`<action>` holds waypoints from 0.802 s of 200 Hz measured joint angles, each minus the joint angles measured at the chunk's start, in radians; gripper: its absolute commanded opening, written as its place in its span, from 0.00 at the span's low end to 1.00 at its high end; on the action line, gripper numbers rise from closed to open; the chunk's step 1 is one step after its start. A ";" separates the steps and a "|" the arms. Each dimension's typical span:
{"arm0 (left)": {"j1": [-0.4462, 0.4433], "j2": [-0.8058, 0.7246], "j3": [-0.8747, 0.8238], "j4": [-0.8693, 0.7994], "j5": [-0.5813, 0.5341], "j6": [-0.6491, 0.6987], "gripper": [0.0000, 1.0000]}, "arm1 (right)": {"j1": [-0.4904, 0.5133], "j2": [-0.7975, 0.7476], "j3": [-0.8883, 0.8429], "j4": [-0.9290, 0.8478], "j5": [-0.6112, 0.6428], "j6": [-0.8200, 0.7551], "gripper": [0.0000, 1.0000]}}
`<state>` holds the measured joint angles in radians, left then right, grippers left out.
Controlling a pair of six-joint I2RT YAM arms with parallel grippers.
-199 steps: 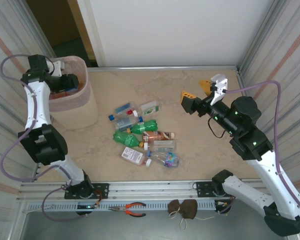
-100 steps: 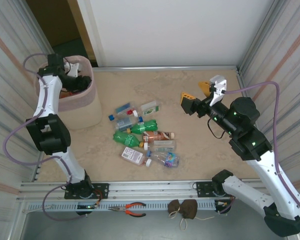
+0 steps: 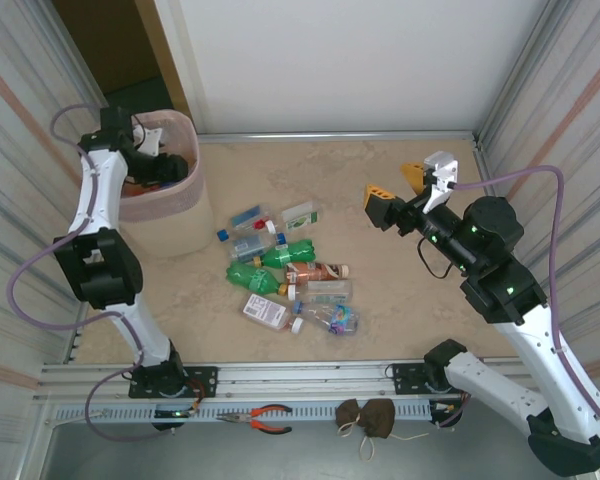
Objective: Put the plastic bottles in the bin
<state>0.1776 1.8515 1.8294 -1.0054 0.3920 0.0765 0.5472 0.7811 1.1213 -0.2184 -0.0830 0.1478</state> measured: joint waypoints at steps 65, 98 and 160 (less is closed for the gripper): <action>0.066 0.002 -0.025 -0.023 -0.116 0.018 0.71 | -0.008 0.014 0.000 0.000 -0.008 0.000 0.84; 0.084 0.016 -0.025 -0.020 -0.146 0.034 0.77 | -0.011 0.020 0.000 -0.010 -0.016 0.001 0.85; 0.118 0.050 -0.019 -0.013 -0.129 0.040 0.87 | -0.011 0.022 0.000 -0.052 -0.019 0.002 0.85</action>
<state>0.2955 1.9015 1.8103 -1.0187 0.2634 0.1162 0.5362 0.8032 1.1217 -0.2703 -0.1017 0.1493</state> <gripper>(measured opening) 0.868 0.848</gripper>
